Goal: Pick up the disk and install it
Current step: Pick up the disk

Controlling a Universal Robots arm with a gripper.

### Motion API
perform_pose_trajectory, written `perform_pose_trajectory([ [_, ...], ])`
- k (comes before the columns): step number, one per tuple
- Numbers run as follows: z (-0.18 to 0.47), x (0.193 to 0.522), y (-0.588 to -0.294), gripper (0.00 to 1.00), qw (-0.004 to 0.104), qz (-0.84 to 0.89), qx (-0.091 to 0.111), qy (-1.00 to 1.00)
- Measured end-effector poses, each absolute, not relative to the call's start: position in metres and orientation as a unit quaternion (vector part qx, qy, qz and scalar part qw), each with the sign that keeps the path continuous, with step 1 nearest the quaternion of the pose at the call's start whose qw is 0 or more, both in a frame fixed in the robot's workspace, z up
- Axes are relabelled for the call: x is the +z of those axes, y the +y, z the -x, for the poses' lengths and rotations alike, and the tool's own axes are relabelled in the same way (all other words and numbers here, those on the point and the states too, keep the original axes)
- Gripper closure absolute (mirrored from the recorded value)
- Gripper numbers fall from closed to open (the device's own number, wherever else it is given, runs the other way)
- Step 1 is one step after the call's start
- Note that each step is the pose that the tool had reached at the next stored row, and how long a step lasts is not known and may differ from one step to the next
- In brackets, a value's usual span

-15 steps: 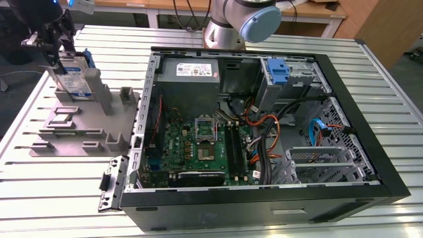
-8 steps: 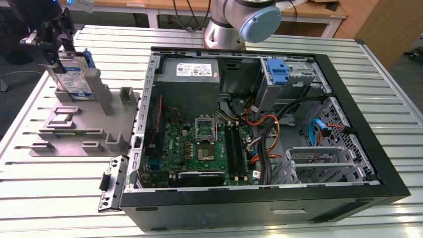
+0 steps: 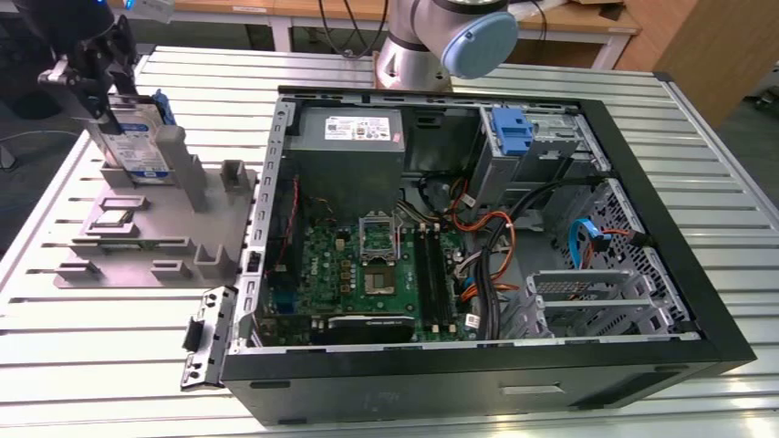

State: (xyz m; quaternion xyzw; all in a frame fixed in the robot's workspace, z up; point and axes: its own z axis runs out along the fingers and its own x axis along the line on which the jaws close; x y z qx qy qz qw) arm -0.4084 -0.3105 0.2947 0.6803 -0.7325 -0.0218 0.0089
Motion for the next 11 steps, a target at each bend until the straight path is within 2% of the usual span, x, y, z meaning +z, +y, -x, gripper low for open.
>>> perform_pose_trajectory([
  [2,0.4084,0.2947,-0.3105,0.43,0.009,-0.68,-0.022,-0.733],
  [5,0.4084,0.2947,-0.3105,0.49,0.009,-0.68,-0.022,-0.733],
  [6,0.4084,0.2947,-0.3105,0.55,0.009,-0.68,-0.022,-0.733],
  [11,0.4084,0.2965,-0.3105,0.55,0.009,-0.68,-0.022,-0.733],
])
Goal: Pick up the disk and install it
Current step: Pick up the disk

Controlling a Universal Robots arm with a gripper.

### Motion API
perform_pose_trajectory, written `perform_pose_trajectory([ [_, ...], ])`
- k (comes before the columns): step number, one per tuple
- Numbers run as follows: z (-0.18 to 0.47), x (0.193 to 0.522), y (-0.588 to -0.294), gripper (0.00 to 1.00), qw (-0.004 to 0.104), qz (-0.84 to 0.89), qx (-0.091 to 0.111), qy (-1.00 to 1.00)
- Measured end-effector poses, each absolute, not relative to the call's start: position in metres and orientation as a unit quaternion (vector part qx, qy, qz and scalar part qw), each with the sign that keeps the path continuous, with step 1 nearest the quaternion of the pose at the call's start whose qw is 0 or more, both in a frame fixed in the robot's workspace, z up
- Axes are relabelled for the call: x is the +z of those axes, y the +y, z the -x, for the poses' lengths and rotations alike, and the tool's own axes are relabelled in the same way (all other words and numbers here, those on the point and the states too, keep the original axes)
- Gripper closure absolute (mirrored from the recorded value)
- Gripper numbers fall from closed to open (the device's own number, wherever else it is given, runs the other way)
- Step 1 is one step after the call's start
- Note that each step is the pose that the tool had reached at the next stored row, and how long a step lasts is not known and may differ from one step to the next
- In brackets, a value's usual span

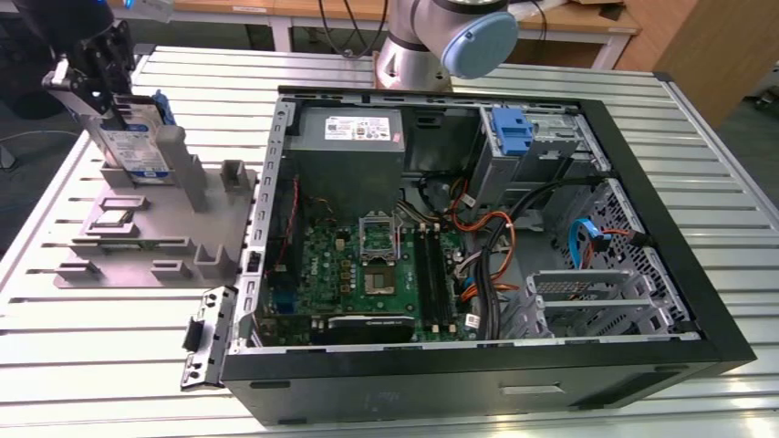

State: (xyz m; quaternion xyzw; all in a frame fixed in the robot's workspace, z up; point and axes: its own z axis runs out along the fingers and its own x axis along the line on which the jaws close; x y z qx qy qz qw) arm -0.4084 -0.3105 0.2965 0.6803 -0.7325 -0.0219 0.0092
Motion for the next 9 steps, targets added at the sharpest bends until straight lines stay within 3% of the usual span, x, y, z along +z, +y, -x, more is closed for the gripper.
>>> perform_pose_trajectory([
  [9,0.4084,0.2982,-0.3105,0.57,0.009,-0.68,-0.022,-0.733],
])
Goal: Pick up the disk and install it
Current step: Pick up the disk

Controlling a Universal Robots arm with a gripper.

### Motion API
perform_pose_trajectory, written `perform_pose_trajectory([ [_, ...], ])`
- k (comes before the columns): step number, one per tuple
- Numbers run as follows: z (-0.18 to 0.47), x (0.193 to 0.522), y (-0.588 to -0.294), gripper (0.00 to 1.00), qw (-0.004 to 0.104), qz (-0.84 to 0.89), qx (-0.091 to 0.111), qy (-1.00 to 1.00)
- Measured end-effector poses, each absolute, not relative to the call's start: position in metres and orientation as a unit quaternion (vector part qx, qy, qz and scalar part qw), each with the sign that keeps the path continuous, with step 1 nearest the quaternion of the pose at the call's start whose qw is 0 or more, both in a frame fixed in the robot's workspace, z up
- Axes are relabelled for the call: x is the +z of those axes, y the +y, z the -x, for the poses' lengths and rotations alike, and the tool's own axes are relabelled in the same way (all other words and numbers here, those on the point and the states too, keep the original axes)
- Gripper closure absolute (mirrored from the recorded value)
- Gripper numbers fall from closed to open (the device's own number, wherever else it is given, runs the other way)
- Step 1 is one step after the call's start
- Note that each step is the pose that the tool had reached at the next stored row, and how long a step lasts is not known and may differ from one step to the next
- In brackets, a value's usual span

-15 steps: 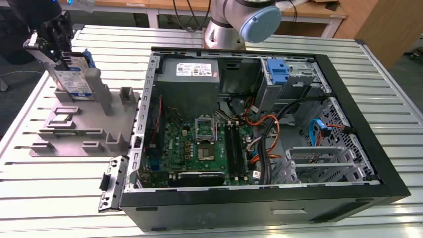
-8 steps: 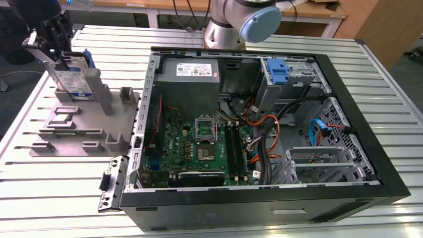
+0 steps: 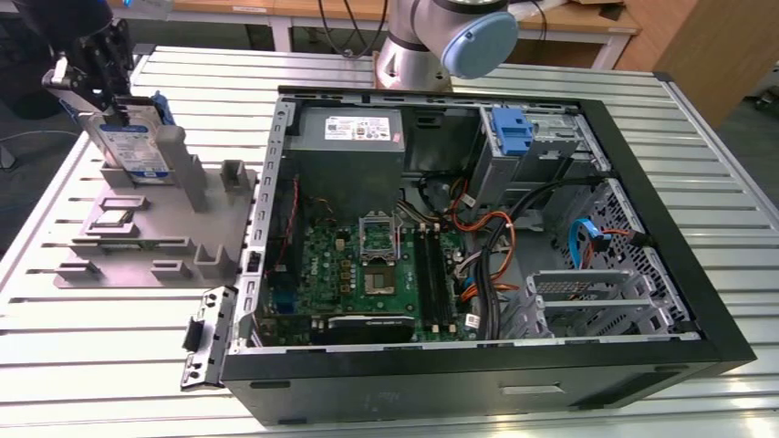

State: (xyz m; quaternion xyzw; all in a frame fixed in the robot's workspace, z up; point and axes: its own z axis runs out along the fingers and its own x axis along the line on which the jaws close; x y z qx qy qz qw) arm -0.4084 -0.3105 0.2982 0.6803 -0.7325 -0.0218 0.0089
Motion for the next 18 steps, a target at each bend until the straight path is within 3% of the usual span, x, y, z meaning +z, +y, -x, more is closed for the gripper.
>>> perform_pose_trajectory([
  [1,0.4084,0.2982,-0.3105,0.64,0.009,-0.68,-0.022,-0.733],
  [4,0.4084,0.2982,-0.3105,0.65,0.009,-0.68,-0.022,-0.733],
  [18,0.4084,0.2986,-0.3105,0.65,0.009,-0.68,-0.022,-0.733],
])
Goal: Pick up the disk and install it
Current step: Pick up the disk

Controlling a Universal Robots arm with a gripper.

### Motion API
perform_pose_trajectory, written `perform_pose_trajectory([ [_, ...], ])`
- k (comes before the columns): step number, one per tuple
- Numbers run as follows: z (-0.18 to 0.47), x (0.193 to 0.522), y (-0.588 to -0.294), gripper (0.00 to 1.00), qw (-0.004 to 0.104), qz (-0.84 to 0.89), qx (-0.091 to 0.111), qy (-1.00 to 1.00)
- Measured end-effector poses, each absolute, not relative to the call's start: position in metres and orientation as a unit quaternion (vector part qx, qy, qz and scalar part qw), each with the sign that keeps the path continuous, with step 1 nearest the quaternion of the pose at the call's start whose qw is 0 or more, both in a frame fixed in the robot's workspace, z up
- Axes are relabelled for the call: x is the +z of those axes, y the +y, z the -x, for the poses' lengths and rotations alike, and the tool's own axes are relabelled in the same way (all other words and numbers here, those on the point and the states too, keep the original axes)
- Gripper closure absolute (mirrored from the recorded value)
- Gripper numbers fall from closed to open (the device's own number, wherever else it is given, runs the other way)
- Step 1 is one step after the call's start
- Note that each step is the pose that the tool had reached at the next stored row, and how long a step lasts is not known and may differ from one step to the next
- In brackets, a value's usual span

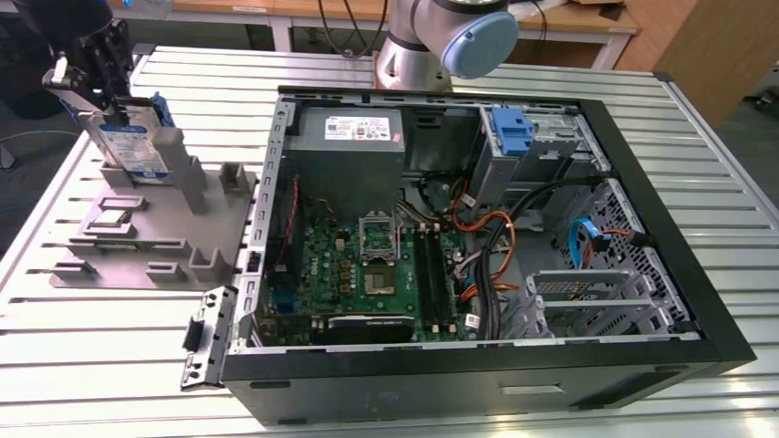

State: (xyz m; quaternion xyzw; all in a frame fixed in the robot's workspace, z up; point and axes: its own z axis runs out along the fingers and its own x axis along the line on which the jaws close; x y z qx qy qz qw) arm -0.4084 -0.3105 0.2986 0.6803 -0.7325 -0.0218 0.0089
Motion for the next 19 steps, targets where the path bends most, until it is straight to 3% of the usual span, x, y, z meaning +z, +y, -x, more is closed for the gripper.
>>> perform_pose_trajectory([
  [19,0.4084,0.2985,-0.3105,0.65,0.009,-0.695,-0.022,-0.718],
])
